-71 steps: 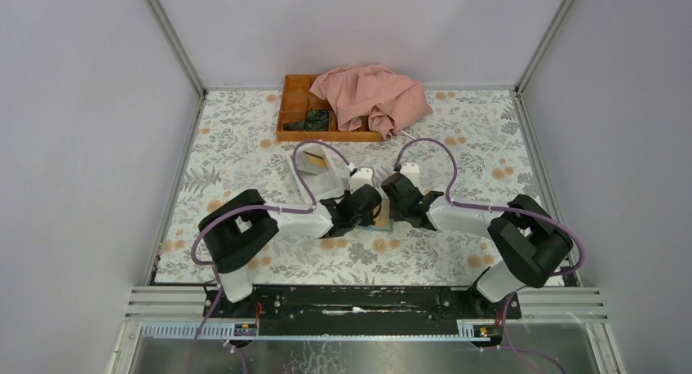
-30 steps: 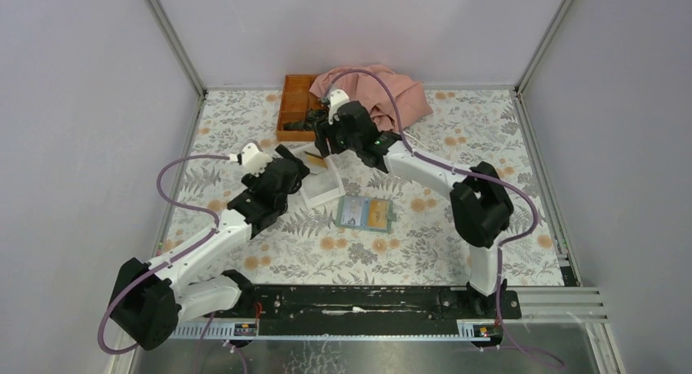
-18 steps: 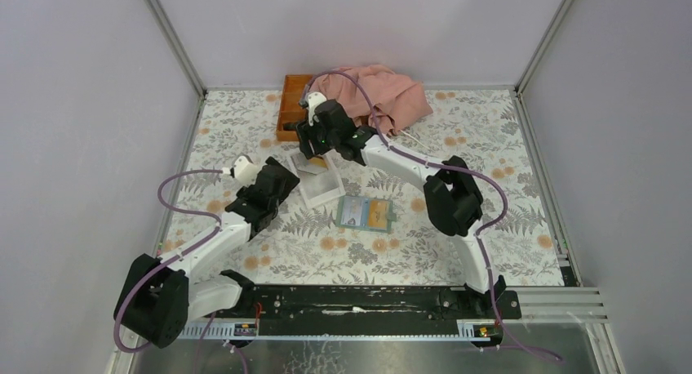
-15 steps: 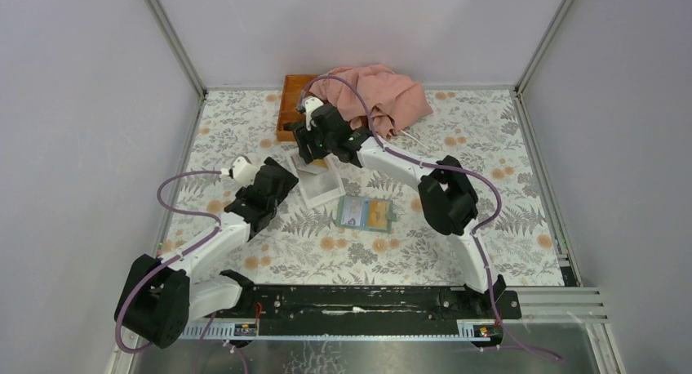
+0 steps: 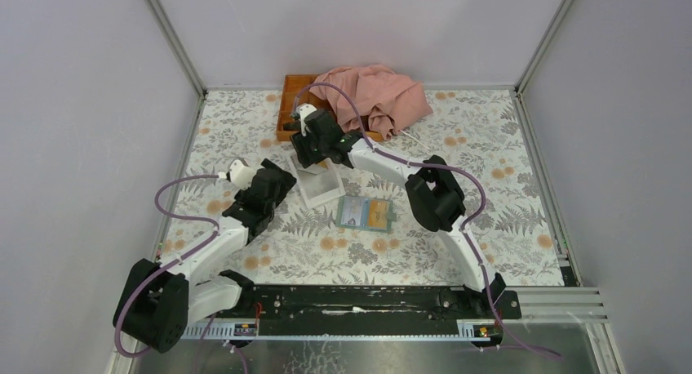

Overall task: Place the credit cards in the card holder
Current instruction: Pick up the credit card from the storage box.

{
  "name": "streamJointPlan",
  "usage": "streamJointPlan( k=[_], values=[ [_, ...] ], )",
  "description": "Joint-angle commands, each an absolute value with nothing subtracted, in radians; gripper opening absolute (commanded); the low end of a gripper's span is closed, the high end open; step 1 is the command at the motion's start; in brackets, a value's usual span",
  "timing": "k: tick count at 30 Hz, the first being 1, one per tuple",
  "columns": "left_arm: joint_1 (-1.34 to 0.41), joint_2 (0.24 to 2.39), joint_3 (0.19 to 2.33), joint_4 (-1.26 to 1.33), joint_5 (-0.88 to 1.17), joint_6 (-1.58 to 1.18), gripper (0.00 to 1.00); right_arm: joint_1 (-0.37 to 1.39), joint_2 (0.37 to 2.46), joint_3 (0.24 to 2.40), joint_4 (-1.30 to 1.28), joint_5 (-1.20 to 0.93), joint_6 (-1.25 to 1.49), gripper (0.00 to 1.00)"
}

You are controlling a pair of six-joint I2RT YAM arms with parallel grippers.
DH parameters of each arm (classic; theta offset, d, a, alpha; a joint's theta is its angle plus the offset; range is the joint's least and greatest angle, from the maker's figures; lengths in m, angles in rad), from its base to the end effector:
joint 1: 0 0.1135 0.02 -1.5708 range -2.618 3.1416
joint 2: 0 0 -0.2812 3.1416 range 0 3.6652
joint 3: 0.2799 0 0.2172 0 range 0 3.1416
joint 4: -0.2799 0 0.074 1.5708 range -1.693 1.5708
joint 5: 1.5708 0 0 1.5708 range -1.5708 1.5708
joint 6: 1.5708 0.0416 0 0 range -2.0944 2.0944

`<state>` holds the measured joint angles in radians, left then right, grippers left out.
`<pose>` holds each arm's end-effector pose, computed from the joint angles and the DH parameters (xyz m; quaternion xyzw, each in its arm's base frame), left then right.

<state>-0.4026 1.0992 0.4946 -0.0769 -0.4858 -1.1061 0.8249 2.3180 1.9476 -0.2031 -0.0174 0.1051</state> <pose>0.1770 -0.0543 0.2249 -0.3990 0.7870 -0.1277 0.4529 0.3554 0.3857 0.2374 -0.3132 0.8205 0.2213 0.4240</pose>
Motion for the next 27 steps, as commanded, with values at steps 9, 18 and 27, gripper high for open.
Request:
streamJointPlan(
  k=[9,18,27],
  values=[
    [-0.394,1.111,0.478,0.019,-0.476,-1.099,1.00,0.831,2.358,2.031,-0.230,-0.014,0.133,0.56],
    [-0.393,1.137,0.486,0.043,-0.451,-1.080,1.00,0.827,2.352,2.027,-0.234,-0.055,0.183,0.44],
    [-0.393,1.172,0.482,0.085,-0.426,-1.074,1.00,0.827,2.312,2.003,-0.219,-0.079,0.208,0.33]
  ],
)
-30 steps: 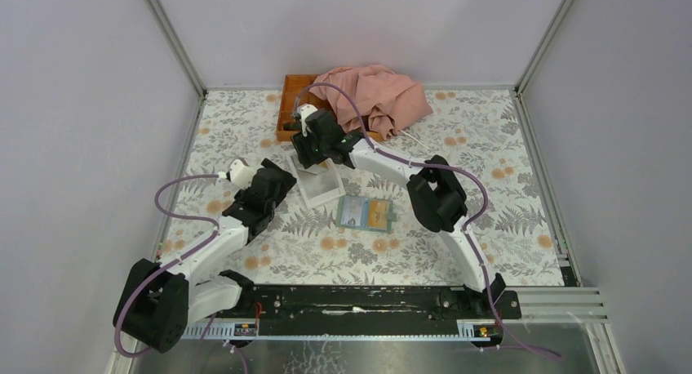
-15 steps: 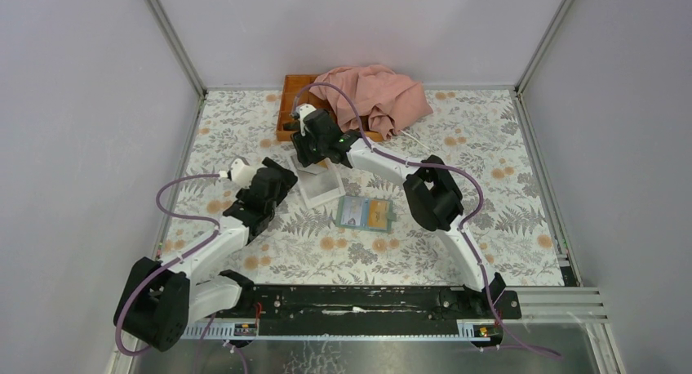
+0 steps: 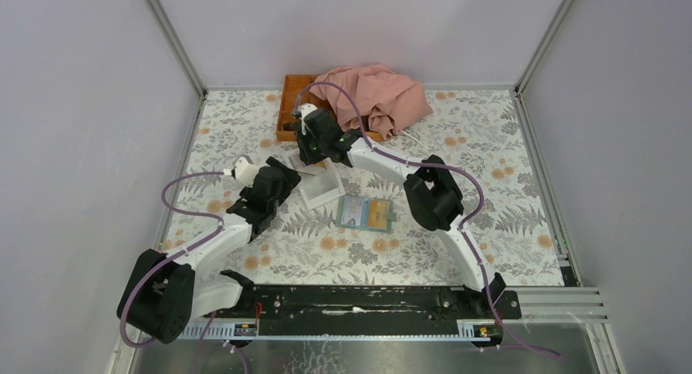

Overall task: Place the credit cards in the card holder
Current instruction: Pick up the credit card from the storage box.

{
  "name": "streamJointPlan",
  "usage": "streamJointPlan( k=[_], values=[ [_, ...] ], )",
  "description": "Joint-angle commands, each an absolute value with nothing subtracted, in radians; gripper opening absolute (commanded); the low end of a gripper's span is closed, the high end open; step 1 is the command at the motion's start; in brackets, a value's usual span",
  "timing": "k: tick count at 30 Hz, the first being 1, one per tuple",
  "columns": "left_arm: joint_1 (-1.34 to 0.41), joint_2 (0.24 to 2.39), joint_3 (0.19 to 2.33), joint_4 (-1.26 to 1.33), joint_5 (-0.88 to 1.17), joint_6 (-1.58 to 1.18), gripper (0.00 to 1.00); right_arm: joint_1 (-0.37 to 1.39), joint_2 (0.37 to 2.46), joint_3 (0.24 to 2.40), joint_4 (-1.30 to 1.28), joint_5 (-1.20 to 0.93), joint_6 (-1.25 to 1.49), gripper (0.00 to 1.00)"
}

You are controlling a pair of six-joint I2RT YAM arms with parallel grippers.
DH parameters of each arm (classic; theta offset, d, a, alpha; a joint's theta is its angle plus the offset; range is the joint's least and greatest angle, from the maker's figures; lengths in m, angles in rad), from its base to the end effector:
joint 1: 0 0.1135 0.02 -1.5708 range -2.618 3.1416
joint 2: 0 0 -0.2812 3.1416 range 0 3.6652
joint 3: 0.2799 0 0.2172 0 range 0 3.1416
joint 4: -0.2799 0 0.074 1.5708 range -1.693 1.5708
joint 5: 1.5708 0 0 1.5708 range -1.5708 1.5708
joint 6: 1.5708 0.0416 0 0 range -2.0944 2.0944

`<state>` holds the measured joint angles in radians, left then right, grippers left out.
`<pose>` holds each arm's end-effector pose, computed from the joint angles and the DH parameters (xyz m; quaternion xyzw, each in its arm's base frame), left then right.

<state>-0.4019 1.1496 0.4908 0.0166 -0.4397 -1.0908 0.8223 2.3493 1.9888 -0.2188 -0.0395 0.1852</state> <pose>0.1875 -0.0605 0.2229 -0.3866 0.7884 -0.1536 0.4532 0.3599 0.3899 0.2330 -0.2843 0.8323 0.2448 0.4081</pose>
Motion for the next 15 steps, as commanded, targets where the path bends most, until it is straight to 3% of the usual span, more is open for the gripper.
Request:
streamJointPlan(
  k=[1,15],
  values=[
    [-0.393,1.179,0.484,0.086,-0.424,-1.073,1.00,0.827,2.307,2.003,-0.220,-0.081,0.211,0.32],
    [-0.385,1.246,0.483,0.115,-0.402,-1.071,0.99,0.830,2.265,1.996,-0.220,-0.100,0.238,0.28]
  ],
)
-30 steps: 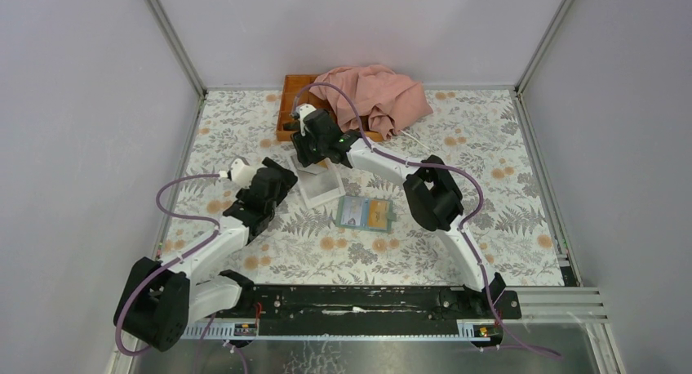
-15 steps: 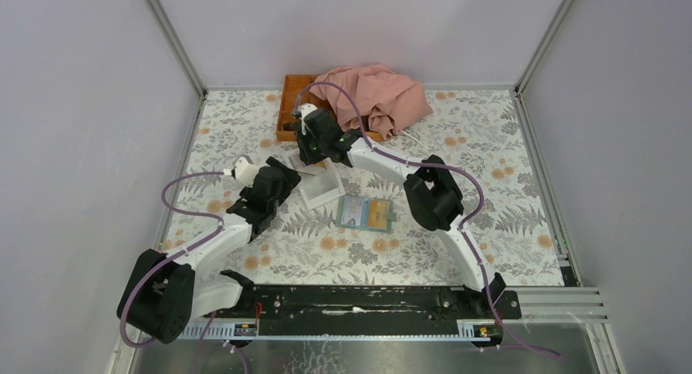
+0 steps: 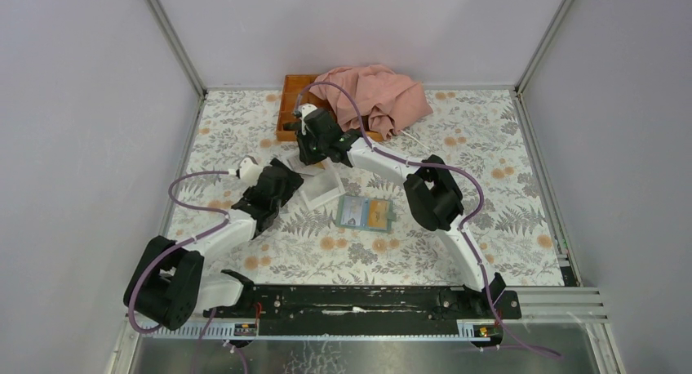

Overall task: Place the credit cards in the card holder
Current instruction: Pick up the credit card from the storage box.

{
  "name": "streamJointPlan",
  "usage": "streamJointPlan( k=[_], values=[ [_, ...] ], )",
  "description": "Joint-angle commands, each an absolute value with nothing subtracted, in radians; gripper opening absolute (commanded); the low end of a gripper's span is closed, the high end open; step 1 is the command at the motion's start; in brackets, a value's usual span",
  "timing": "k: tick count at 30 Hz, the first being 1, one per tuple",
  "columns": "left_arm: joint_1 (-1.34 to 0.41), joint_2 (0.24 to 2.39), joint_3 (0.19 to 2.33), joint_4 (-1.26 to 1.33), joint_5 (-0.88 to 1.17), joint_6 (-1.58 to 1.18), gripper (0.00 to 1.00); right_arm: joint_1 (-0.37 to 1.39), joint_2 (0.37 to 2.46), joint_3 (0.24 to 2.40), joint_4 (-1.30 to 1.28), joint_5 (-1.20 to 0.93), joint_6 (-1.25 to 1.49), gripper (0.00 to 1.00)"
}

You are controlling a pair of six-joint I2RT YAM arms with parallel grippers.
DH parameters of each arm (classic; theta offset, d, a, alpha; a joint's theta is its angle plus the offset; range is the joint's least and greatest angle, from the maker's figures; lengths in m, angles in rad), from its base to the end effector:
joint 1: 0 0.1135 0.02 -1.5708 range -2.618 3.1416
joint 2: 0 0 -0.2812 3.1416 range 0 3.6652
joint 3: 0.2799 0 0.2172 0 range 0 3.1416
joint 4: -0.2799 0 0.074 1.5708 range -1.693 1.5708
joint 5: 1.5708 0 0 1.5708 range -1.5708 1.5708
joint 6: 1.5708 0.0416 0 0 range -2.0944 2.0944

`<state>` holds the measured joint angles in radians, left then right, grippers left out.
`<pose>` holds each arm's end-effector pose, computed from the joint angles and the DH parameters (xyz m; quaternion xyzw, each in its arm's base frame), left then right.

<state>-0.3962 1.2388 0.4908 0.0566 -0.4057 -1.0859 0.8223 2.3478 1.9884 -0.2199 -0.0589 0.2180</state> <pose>0.1988 -0.0654 0.2098 -0.3803 0.8052 -0.1470 0.4307 0.3591 0.3903 0.2335 -0.2750 0.8352 0.2588 0.3997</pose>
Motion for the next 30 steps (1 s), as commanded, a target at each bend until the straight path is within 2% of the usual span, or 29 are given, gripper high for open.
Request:
streamJointPlan(
  k=[1,13,18,22,27,30],
  values=[
    [-0.384,1.248,0.484,0.117,-0.401,-1.071,0.99,0.829,2.262,1.996,-0.221,-0.099,0.239,0.27],
    [-0.384,1.253,0.483,0.125,-0.387,-1.074,0.97,0.831,2.220,1.955,-0.221,-0.082,0.242,0.23],
    [-0.383,1.232,0.487,0.114,-0.387,-1.075,0.97,0.833,2.203,1.941,-0.229,-0.053,0.240,0.17],
    [-0.383,1.212,0.499,0.099,-0.387,-1.078,0.97,0.835,2.195,1.927,-0.245,0.018,0.218,0.13],
    [-0.383,1.176,0.515,0.061,-0.381,-1.082,0.98,0.849,2.152,1.860,-0.227,0.169,0.179,0.00],
    [-0.383,1.136,0.515,0.042,-0.373,-1.087,0.99,0.852,2.119,1.826,-0.215,0.224,0.171,0.00]
  ],
)
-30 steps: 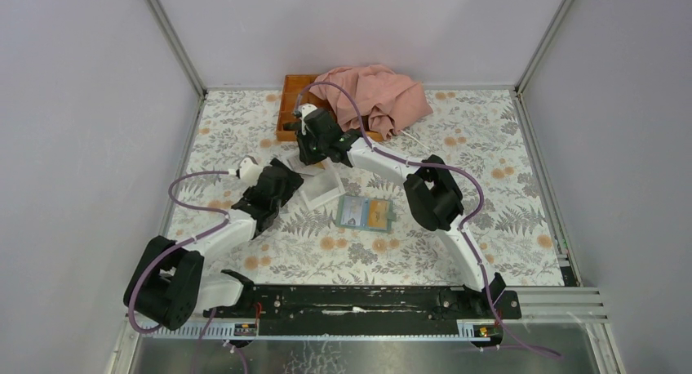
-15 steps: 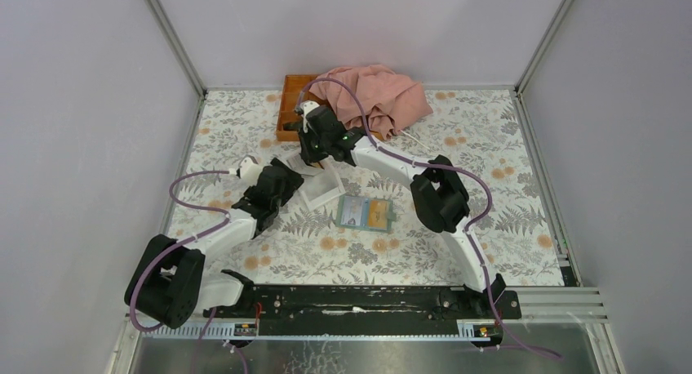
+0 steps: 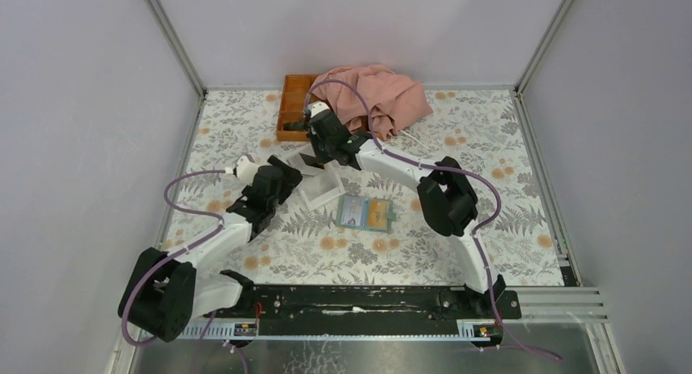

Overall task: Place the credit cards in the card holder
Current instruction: Pick up the credit card from the storage box.

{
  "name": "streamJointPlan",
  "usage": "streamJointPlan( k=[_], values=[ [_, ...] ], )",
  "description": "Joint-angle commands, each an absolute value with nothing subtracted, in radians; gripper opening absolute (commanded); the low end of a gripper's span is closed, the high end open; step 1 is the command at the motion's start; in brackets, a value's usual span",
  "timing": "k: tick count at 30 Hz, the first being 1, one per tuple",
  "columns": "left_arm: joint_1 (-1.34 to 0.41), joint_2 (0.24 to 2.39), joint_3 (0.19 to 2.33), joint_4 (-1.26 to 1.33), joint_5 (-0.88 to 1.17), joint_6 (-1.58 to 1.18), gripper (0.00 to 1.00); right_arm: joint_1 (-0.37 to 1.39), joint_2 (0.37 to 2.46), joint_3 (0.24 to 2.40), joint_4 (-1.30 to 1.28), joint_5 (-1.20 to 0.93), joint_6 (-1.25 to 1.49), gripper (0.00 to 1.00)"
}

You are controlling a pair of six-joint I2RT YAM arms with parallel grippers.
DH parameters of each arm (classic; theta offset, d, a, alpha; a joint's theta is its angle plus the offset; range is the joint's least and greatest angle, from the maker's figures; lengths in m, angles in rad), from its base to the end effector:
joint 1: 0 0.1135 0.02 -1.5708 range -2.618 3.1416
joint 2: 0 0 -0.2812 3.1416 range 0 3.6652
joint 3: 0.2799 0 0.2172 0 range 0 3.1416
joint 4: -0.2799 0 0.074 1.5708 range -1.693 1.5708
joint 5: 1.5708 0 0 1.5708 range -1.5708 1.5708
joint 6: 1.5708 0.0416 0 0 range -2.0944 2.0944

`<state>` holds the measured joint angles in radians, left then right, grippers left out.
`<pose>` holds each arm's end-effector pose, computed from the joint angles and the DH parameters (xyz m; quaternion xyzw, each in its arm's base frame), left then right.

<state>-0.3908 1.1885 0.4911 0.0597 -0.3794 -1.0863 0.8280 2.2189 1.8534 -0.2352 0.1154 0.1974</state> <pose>0.1946 -0.0635 0.2193 -0.3786 0.7957 -0.1729 0.4400 0.3426 0.3660 0.2539 -0.2483 0.8480 0.1839 0.4307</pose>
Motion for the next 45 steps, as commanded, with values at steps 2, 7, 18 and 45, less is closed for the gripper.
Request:
streamJointPlan(
  k=[2,7,18,45],
  values=[
    [-0.383,1.101,0.516,0.025,-0.367,-1.088,0.99,0.858,2.095,1.811,-0.211,0.259,0.164,0.00],
    [-0.383,1.024,0.517,0.011,-0.320,-1.060,1.00,0.873,2.019,1.761,-0.196,0.319,0.149,0.00],
    [-0.383,0.926,0.502,0.076,0.007,-0.949,1.00,0.956,1.602,1.354,-0.138,0.367,0.281,0.00],
    [-0.760,1.061,0.379,0.628,0.548,-0.815,0.93,1.043,0.605,0.662,-0.363,0.079,0.734,0.00]
  ],
)
